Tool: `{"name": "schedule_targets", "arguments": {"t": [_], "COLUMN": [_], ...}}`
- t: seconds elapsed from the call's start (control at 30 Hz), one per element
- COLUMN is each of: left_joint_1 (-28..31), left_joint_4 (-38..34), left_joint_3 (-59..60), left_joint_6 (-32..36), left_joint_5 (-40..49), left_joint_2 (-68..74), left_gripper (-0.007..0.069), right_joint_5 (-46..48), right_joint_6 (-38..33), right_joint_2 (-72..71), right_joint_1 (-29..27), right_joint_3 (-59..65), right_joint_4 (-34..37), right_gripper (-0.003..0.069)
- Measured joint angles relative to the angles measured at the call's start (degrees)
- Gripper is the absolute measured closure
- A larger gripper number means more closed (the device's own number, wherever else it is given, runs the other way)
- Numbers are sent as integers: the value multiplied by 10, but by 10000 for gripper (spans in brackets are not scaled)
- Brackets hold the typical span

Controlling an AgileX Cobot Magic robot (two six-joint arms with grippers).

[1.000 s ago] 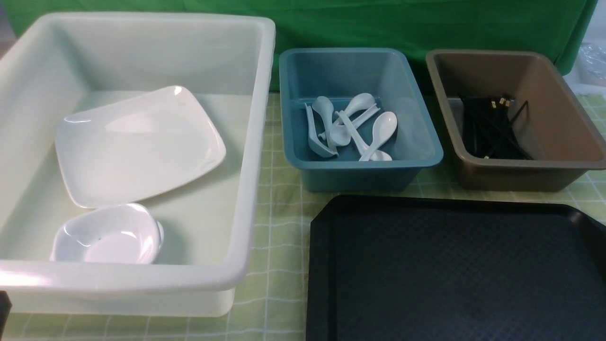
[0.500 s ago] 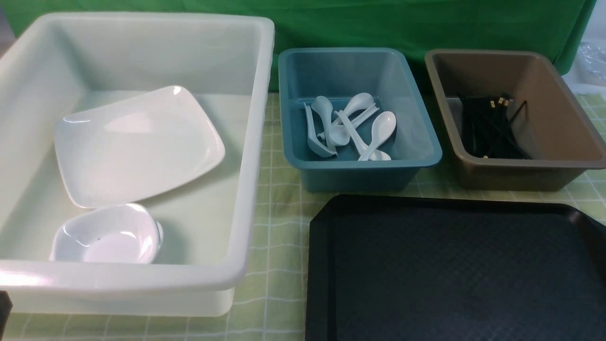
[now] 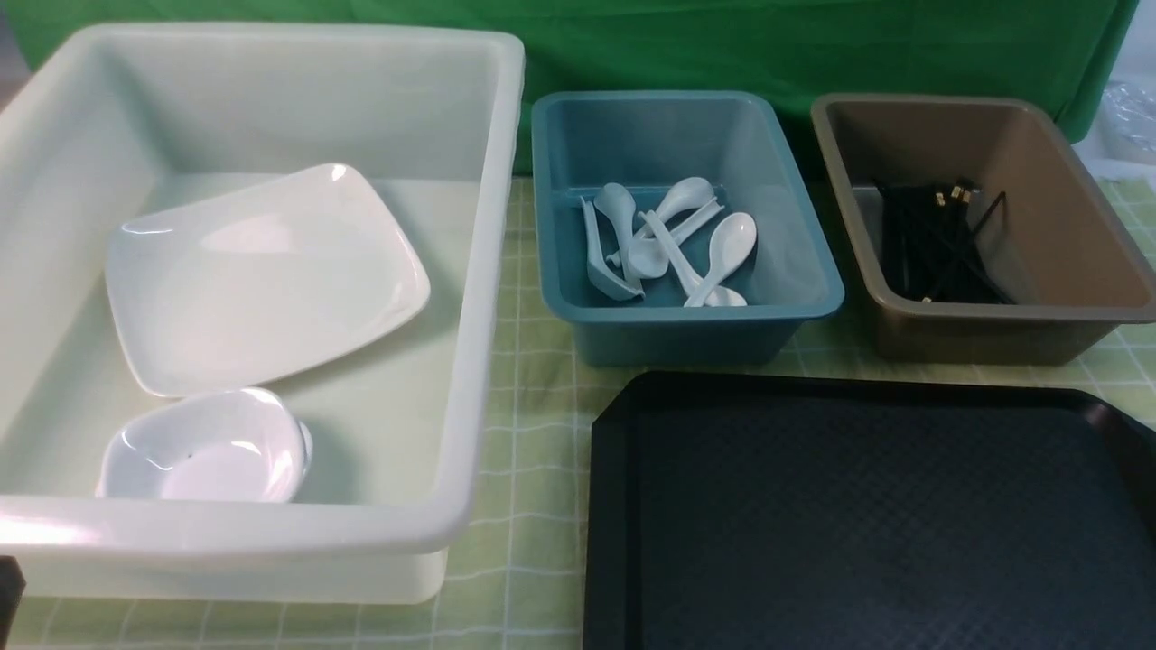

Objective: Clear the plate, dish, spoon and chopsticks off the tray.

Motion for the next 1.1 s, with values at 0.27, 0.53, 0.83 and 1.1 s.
{"name": "schedule_targets", "arguments": {"t": [0.27, 0.53, 0.83, 1.1], "left_joint_1": [0, 0, 0, 0], "left_joint_4": [2, 2, 2, 2], "left_joint_3": [0, 0, 0, 0], "left_joint_6": [2, 2, 2, 2], "left_joint_5": [2, 2, 2, 2], "left_joint_2": [0, 0, 0, 0], "left_gripper": [619, 609, 608, 608], "right_joint_5": [1, 1, 1, 1], "right_joint_6": [-4, -4, -4, -4], "right_joint_2": [0, 0, 0, 0], "right_joint_1": [0, 0, 0, 0], "right_joint_3": [0, 0, 0, 0], "right_joint_4": [2, 3, 3, 4], "right_gripper": [422, 421, 421, 421]}}
